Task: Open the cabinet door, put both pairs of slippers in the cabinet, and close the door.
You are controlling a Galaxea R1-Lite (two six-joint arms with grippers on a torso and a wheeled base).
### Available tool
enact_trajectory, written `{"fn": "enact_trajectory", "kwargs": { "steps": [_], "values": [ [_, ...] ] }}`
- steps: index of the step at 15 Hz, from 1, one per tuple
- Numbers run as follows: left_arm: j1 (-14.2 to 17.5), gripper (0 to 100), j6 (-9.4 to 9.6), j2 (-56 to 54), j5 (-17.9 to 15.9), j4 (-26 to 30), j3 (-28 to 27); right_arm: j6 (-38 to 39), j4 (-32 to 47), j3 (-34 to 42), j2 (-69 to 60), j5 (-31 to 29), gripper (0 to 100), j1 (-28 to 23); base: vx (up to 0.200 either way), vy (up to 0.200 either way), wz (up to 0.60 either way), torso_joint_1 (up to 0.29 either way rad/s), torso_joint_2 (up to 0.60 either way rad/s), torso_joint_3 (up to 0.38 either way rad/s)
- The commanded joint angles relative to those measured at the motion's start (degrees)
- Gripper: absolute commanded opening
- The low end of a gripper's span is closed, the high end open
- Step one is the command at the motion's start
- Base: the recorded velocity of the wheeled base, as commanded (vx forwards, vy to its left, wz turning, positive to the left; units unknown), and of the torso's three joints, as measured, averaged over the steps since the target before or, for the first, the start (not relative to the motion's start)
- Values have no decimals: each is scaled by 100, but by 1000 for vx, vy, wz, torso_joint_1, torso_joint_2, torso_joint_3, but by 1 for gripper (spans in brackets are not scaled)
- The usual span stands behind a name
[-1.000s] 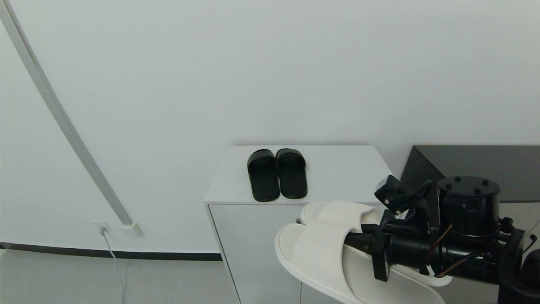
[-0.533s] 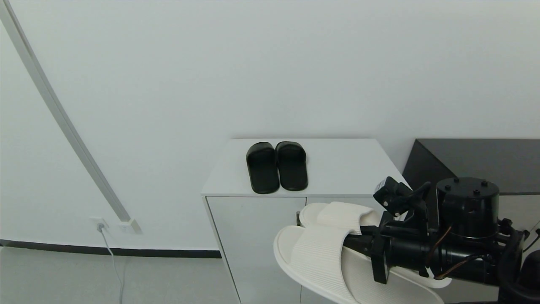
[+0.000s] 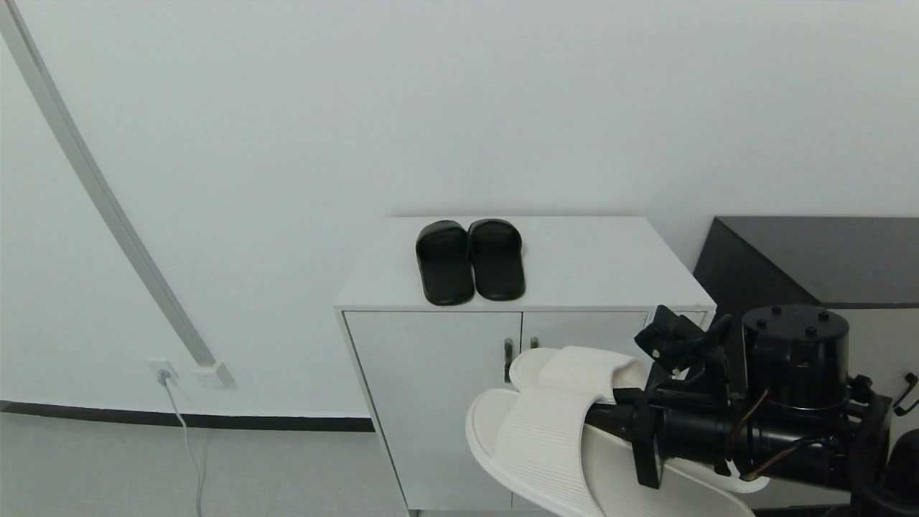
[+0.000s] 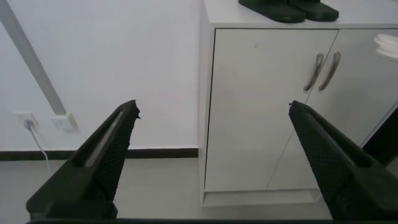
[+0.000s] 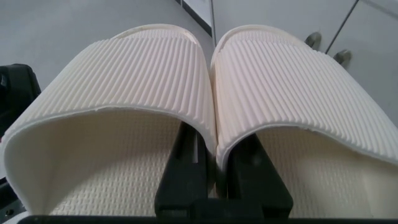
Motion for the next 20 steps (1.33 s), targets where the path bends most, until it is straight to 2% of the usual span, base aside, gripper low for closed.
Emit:
{"fn": "enact_trajectory", "kwargs": {
  "steps": [1, 12, 20],
  "values": [
    [1, 100, -2, -1, 1, 0, 0, -4, 0, 9, 18, 1, 0, 11, 0, 0, 0, -227, 530, 300],
    [1, 100, -2, -1, 1, 0, 0, -12, -9, 44, 9, 10, 0, 11, 0, 0, 0, -211, 534, 315],
    [1, 100, -2, -1, 1, 0, 0, -74, -9, 114, 9, 10, 0, 11, 0, 0, 0, -152, 477, 325]
  ]
}}
